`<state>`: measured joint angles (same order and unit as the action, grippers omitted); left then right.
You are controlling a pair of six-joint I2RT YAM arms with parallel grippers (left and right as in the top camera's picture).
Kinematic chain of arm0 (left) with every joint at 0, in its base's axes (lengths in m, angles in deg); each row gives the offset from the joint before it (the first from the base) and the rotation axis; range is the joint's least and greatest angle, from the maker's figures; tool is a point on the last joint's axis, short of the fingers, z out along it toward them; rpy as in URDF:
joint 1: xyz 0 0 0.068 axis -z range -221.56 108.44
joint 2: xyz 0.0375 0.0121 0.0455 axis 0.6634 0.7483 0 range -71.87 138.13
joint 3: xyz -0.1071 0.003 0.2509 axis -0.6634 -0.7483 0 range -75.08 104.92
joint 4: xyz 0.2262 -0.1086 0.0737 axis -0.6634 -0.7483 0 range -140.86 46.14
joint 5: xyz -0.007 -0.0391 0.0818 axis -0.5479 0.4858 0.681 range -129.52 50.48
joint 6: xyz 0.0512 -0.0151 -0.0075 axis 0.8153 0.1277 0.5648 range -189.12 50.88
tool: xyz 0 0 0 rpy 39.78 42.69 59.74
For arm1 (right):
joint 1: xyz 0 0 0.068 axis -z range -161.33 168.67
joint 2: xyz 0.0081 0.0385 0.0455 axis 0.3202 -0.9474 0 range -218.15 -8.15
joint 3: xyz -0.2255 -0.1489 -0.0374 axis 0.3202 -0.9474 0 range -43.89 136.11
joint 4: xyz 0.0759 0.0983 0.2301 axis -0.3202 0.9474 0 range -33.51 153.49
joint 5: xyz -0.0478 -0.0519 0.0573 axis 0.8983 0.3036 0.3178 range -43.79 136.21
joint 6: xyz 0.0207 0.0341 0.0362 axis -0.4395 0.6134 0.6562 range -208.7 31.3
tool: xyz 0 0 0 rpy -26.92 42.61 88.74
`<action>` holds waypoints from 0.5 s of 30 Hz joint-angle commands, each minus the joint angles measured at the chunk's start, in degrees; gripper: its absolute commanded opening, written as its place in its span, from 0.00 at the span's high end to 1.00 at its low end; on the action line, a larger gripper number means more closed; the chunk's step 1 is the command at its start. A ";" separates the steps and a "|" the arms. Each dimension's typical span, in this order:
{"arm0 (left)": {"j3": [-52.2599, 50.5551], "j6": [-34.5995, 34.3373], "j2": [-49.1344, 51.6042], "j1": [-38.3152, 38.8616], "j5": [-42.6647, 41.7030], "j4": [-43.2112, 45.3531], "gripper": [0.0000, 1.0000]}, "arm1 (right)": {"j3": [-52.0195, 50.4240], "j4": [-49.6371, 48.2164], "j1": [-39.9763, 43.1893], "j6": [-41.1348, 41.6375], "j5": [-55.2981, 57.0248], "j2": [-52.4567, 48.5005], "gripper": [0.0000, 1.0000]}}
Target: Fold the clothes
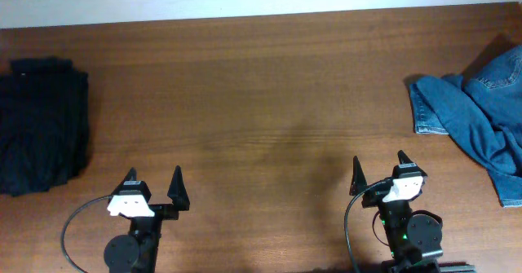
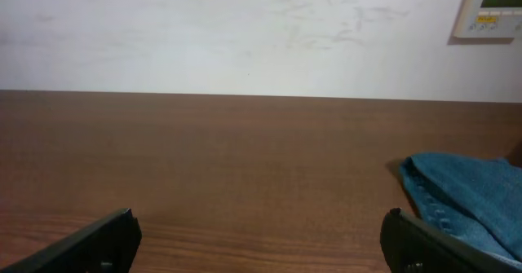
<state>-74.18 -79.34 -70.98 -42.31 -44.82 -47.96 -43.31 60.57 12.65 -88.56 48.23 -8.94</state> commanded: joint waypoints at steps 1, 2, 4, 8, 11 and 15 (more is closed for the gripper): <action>-0.42 0.92 -0.59 0.26 0.61 -0.04 0.00 | -0.26 0.42 0.48 0.07 0.15 0.44 0.01; -0.42 0.92 -0.59 0.26 0.61 -0.04 0.01 | -0.26 0.26 0.48 0.07 0.13 0.44 0.01; -0.42 0.92 -0.59 0.26 0.61 -0.04 0.00 | -0.26 -0.46 0.42 0.13 -0.33 0.44 0.01; -0.42 0.92 -0.59 0.26 0.61 -0.07 0.01 | -0.26 0.57 0.44 0.28 -1.09 0.39 0.01; -0.42 0.92 -0.59 0.26 0.61 -0.04 0.01 | -0.26 -4.28 0.42 4.83 -7.82 0.39 0.01; -0.42 0.92 -0.59 0.28 0.61 -0.04 0.01 | 1.49 -10.54 0.42 11.19 -17.14 0.39 0.01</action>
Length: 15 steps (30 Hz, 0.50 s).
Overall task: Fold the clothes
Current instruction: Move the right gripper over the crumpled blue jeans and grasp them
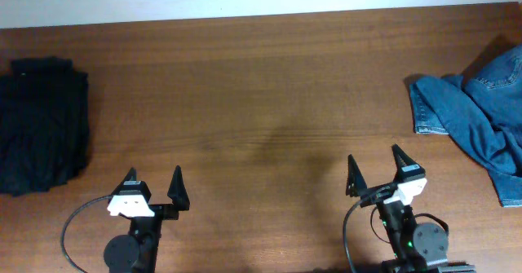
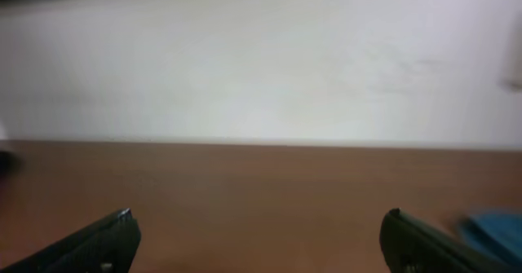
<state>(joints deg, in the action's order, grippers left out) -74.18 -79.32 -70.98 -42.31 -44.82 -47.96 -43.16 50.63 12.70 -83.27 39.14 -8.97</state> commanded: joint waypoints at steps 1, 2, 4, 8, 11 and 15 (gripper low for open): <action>-0.42 0.90 -0.59 0.26 0.61 -0.04 0.01 | 2.82 1.09 0.39 7.21 -6.64 0.42 0.01; -0.42 0.90 -0.59 0.26 0.61 -0.04 0.01 | 5.09 4.07 0.39 8.85 -4.09 0.39 0.02; -0.42 0.90 -0.59 0.26 0.61 -0.07 0.01 | 10.84 10.86 0.39 10.10 1.07 0.31 0.01; -0.42 0.90 -0.59 0.26 0.61 -0.04 0.01 | 24.22 22.16 0.39 10.05 11.32 -2.10 0.01; -0.42 0.90 -0.59 0.26 0.61 -0.04 0.01 | 35.93 29.38 0.39 9.86 15.98 -6.82 0.01; -0.42 0.90 -0.59 0.26 0.61 -0.04 0.01 | 49.86 38.10 0.39 9.84 16.83 -13.22 0.01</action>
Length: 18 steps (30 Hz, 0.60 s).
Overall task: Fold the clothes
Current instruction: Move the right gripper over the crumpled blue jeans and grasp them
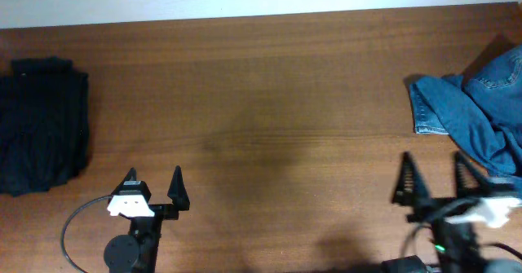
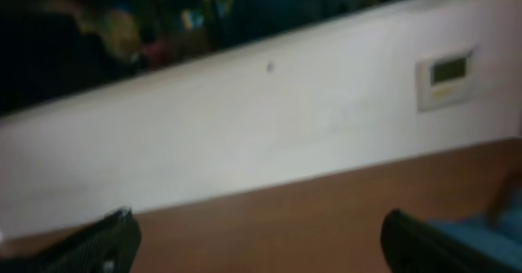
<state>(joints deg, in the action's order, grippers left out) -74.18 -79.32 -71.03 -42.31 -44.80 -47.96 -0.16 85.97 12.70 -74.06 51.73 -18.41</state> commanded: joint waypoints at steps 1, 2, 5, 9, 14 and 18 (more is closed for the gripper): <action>-0.42 0.90 -0.55 0.26 0.59 -0.04 0.01 | 10.43 5.42 0.39 0.61 4.26 -5.42 0.01; -0.42 0.90 -0.55 0.26 0.59 -0.04 0.01 | 13.84 8.04 0.39 0.02 4.24 -6.97 0.01; -0.42 0.90 -0.55 0.26 0.59 -0.04 0.01 | 20.98 13.94 0.37 -0.57 1.99 -10.08 0.01; -0.42 0.90 -0.55 0.26 0.59 -0.04 0.01 | 27.32 21.92 0.37 -0.61 -7.93 -11.04 0.01; -0.42 0.90 -0.55 0.26 0.59 -0.07 0.01 | 28.48 24.74 0.39 -0.79 -7.89 -11.04 0.01; -0.42 0.90 -0.55 0.26 0.59 -0.04 0.00 | 28.61 29.05 0.39 0.68 -6.21 -12.79 0.08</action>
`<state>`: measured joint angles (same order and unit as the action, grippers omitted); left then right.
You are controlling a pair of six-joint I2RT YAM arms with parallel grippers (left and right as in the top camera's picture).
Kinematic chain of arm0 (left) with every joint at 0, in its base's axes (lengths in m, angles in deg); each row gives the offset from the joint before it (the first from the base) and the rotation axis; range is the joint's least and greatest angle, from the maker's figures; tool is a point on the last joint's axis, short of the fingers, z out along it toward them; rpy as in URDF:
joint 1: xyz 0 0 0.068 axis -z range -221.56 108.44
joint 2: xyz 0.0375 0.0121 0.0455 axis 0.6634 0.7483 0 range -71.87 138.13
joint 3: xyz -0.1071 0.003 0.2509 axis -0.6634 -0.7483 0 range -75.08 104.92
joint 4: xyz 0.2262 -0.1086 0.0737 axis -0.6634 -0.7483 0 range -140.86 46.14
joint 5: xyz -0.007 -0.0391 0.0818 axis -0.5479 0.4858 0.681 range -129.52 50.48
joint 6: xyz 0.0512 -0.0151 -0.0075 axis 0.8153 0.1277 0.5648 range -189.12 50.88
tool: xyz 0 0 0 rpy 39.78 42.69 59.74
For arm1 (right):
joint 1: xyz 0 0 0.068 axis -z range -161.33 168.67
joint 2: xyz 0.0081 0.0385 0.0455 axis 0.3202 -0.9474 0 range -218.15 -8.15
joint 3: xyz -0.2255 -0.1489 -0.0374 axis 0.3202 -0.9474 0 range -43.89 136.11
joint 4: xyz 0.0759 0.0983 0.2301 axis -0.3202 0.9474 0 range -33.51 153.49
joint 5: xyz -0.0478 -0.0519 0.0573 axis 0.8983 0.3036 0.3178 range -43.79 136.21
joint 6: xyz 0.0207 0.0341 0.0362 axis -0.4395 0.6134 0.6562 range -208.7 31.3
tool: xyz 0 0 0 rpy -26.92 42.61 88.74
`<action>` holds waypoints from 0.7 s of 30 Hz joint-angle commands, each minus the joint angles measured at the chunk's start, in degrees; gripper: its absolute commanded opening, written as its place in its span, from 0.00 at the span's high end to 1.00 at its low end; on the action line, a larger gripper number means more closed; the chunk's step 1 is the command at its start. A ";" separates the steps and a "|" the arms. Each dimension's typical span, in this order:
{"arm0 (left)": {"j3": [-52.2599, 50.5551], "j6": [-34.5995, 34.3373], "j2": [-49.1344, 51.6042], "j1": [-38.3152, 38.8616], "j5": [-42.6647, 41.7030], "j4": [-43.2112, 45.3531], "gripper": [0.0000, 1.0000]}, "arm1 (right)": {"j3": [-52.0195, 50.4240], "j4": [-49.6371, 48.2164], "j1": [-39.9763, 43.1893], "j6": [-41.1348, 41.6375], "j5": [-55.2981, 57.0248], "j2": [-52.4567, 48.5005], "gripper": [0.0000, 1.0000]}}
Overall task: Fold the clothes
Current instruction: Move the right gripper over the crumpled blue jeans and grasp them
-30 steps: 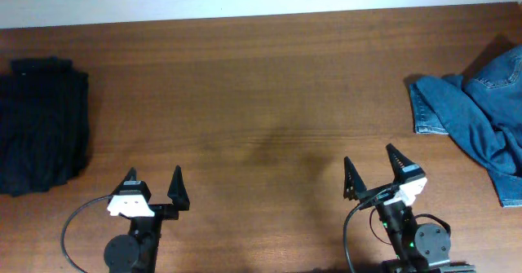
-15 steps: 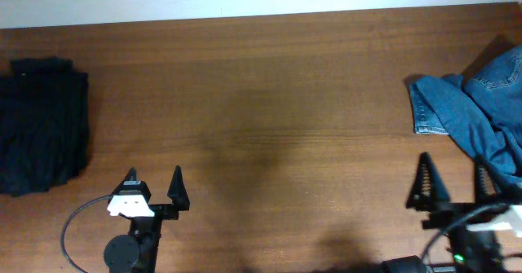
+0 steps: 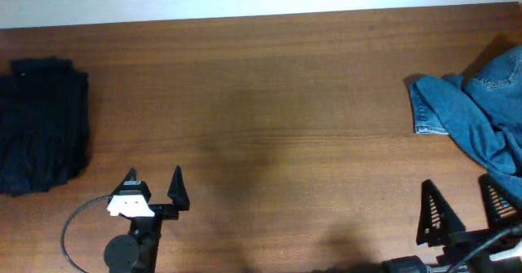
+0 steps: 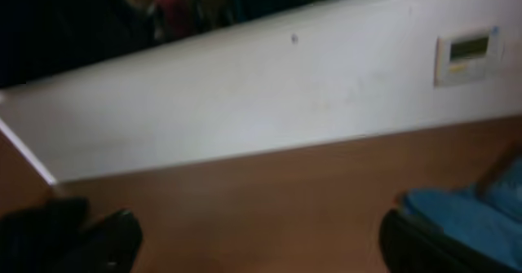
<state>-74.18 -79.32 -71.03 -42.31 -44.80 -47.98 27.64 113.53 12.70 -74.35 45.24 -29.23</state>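
Observation:
A crumpled pair of blue jeans [image 3: 481, 110] lies at the table's right edge; the right wrist view shows the blue jeans [image 4: 469, 216] blurred at lower right. A dark folded garment [image 3: 41, 126] sits at the far left. My right gripper [image 3: 465, 204] stands open at the front right, raised and large in the overhead view, just in front of the jeans. In its own view the right gripper [image 4: 261, 244] holds nothing. My left gripper [image 3: 155, 187] rests open at the front left, empty.
The brown wooden table [image 3: 261, 102] runs to a white wall [image 4: 245, 102] at the back. A small wall panel [image 4: 466, 55] hangs at the upper right of the wrist view.
My right gripper has shifted further right and toward the front edge, appearing larger from above. Its camera now shows more tabletop and jeans. The left arm is unmoved.
My right gripper sat open at the front, right of centre, facing the table and the jeans' edge. It then turned slightly, was later farther right and raised, and is now by the front right corner in front of the jeans. The clothes lie unmoved.

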 commanded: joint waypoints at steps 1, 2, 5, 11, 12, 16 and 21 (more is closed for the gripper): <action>-0.42 0.90 -0.55 0.26 0.59 -0.04 0.01 | 0.81 3.37 0.39 2.62 1.75 -3.23 0.09; -0.42 0.90 -0.55 0.26 0.59 -0.02 0.01 | 0.81 4.85 0.39 3.80 3.30 -4.68 0.09; -0.42 0.90 -0.55 0.28 0.59 -0.02 0.01 | 1.27 7.43 0.39 5.92 8.52 -10.80 0.09; -0.42 0.90 -0.55 0.26 0.59 -0.02 0.01 | 10.51 12.20 0.44 7.63 18.43 -28.63 0.09; -0.42 0.90 -0.55 0.26 0.59 -0.04 0.01 | 12.76 13.33 0.50 7.61 19.63 -32.04 0.08; -0.42 0.90 -0.55 0.26 0.59 -0.02 0.01 | 23.26 19.56 2.21 7.06 22.91 -46.10 0.02; -0.42 0.90 -0.55 0.26 0.59 -0.02 0.01 | 34.95 24.65 9.25 6.95 20.44 -61.90 0.01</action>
<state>-74.18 -79.32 -71.09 -42.31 -44.82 -47.96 57.65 137.16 18.34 -67.70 64.60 -85.36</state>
